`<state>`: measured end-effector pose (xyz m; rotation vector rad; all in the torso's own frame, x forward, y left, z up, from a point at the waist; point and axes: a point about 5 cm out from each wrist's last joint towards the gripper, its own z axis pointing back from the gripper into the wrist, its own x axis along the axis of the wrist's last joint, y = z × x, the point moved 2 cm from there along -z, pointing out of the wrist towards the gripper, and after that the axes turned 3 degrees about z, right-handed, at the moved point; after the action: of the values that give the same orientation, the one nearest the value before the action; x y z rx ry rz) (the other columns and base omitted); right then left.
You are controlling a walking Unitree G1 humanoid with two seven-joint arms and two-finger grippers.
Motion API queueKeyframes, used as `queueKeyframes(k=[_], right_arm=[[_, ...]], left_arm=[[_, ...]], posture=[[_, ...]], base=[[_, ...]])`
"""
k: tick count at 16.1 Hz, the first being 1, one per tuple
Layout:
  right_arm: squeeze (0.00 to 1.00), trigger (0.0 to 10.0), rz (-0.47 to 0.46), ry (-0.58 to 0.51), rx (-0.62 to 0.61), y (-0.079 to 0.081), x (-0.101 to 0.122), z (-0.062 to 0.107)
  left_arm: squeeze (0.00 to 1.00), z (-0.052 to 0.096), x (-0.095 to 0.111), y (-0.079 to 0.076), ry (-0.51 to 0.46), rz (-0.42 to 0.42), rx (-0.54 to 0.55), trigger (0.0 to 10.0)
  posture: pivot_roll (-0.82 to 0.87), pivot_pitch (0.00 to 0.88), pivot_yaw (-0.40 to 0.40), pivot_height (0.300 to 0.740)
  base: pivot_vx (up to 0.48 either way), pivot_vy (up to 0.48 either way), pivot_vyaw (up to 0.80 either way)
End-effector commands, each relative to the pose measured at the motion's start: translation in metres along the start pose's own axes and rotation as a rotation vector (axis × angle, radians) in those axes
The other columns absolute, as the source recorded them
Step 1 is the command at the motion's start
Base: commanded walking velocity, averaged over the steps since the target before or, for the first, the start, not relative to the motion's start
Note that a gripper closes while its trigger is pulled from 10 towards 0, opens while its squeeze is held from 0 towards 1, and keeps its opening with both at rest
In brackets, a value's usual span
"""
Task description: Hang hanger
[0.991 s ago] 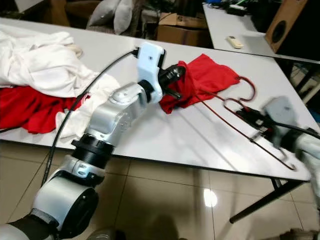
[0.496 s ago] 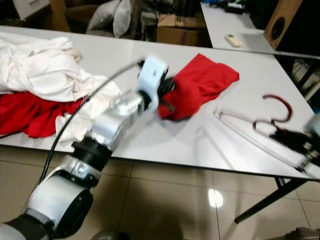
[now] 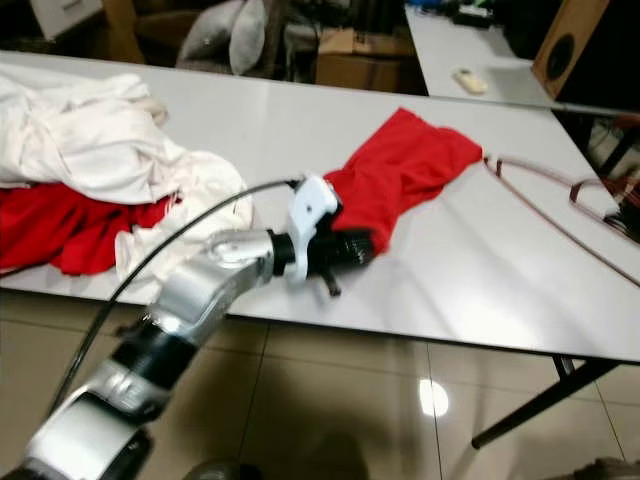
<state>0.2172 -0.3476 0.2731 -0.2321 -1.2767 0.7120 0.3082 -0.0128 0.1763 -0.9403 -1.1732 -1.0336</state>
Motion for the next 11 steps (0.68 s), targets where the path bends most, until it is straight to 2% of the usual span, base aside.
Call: queueKeyframes(k=[1, 3, 4, 5, 6, 8, 11], right_arm=[[0.0, 10.0, -0.046, -0.017, -0.014, 0.01, 0.001, -0.014], [0.0, 10.0, -0.088, -0.064, -0.044, 0.016, 0.005, -0.027], [0.0, 10.0, -0.172, -0.093, -0.078, 0.018, 0.006, -0.039], [0.0, 10.0, -0.21, -0.113, -0.101, 0.019, 0.007, -0.045], [0.0, 10.0, -0.302, -0.161, -0.094, 0.028, 0.013, -0.058], [0.0, 10.0, -0.371, -0.198, -0.055, 0.047, 0.02, -0.076], [0.0, 10.0, -0.461, -0.247, -0.075, 0.06, 0.029, -0.093]], left_arm=[[1.0, 0.005, 0.006, -0.015, 0.004, -0.041, -0.11, 10.0], [1.0, 0.013, 0.005, -0.019, 0.018, -0.153, -0.15, 10.0], [1.0, 0.021, -0.005, -0.014, 0.13, -0.294, -0.131, 10.0], [1.0, 0.025, -0.01, -0.012, 0.192, -0.355, -0.126, 10.0], [1.0, 0.032, -0.014, -0.012, 0.237, -0.37, -0.143, 10.0], [1.0, 0.039, -0.021, -0.017, 0.26, -0.318, -0.185, 10.0], [1.0, 0.046, -0.026, -0.018, 0.212, -0.207, -0.166, 10.0]], posture=[[-0.1, 0.002, 0.005, 0.74], [-0.09, 0.007, 0.001, 0.74], [-0.08, 0.015, -0.006, 0.74], [-0.08, 0.016, -0.007, 0.74], [-0.07, 0.02, -0.013, 0.74], [-0.06, 0.022, -0.018, 0.74], [-0.05, 0.027, -0.018, 0.74]], base=[[0.0, 0.0, 0.0], [0.0, 0.0, 0.0], [0.0, 0.0, 0.0], [0.0, 0.0, 0.0], [0.0, 0.0, 0.0], [0.0, 0.0, 0.0], [0.0, 0.0, 0.0]])
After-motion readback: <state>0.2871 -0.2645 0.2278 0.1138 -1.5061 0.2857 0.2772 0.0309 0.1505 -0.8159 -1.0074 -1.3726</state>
